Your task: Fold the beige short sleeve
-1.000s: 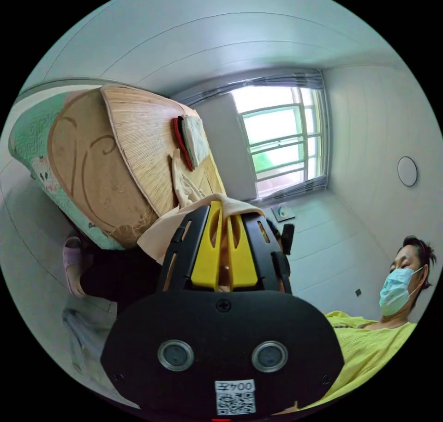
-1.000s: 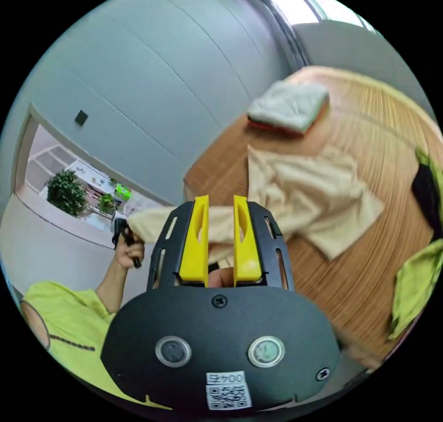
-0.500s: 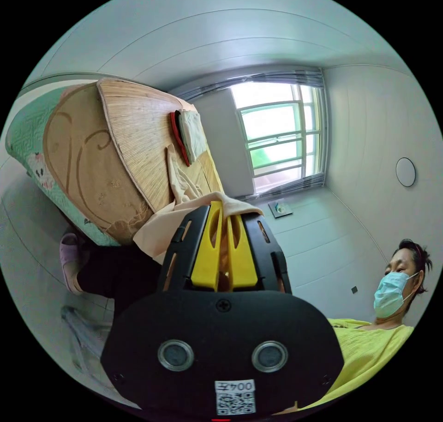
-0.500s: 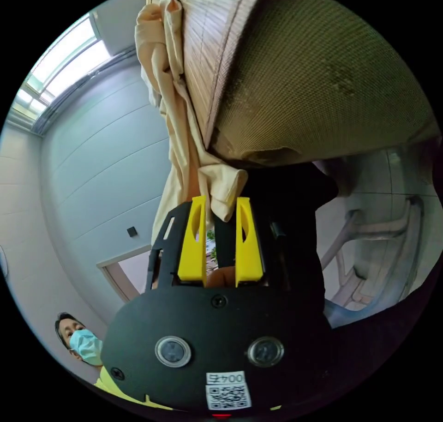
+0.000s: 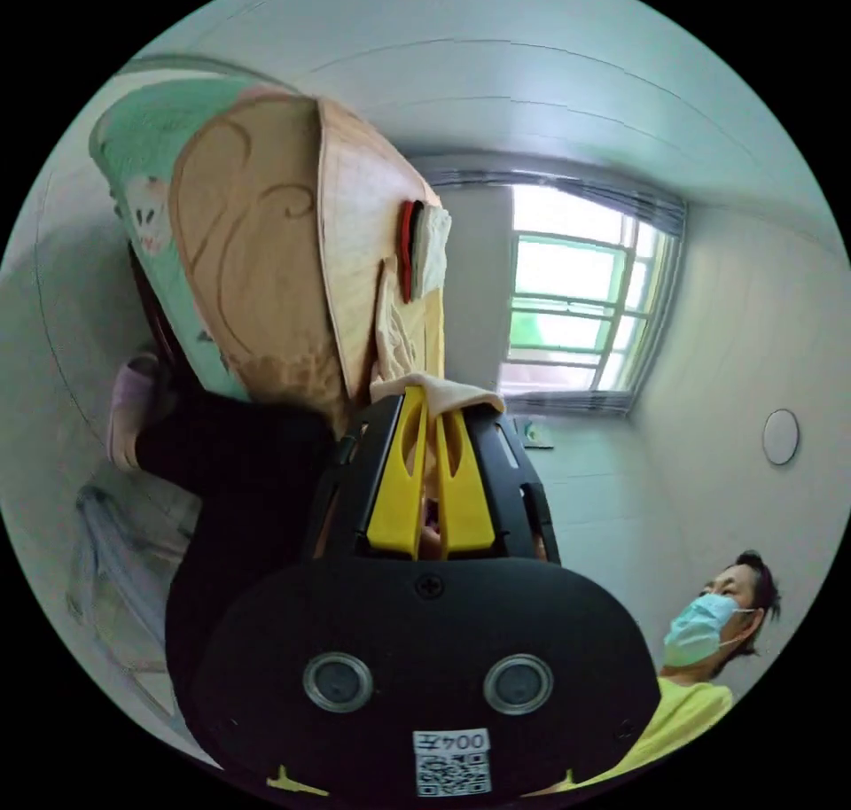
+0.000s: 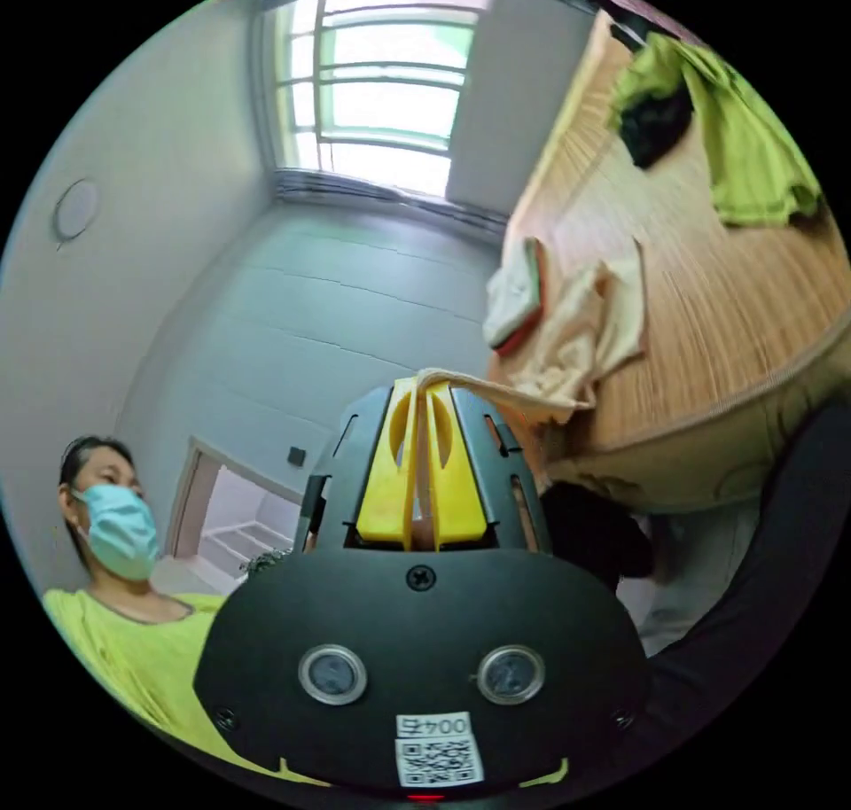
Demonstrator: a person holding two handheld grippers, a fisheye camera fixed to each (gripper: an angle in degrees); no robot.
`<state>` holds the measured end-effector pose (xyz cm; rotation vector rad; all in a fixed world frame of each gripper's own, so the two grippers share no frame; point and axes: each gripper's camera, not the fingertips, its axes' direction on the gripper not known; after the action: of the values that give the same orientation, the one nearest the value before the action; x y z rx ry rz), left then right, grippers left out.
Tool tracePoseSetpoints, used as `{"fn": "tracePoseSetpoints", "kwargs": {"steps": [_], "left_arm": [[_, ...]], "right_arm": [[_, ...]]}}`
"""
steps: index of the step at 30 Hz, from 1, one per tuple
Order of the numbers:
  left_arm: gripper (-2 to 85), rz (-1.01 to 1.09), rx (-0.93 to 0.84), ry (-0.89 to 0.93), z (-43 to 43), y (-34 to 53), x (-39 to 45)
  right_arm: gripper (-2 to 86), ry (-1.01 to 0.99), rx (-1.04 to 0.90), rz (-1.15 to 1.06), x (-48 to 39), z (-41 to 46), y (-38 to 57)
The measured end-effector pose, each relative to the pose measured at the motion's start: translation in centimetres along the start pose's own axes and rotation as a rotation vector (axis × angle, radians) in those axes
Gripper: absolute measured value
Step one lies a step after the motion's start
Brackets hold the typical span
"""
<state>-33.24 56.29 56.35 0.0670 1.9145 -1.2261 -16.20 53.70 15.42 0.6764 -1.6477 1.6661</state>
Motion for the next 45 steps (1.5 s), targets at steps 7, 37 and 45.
{"fn": "tracePoseSetpoints", "kwargs": {"steps": [7, 37, 45], "left_arm": [[0.7, 0.020, -0.391, 0.332, 9.0, 6.7, 3.3], [9.3, 0.909, -0.792, -0.526, 50.1, 10.1, 6.6], [13.7, 1.060, -1.037, -0.657, 63.0, 16.9, 5.2]], "right_arm": [[-1.0, -0.099, 0.145, -0.460, -12.9, -10.1, 0.4], [-0.6, -0.105, -0.101, 0.059, -0.7, -19.9, 16.3], [-0.2, 0.003, -0.101, 0.183, 0.9, -25.9, 21.8]]}}
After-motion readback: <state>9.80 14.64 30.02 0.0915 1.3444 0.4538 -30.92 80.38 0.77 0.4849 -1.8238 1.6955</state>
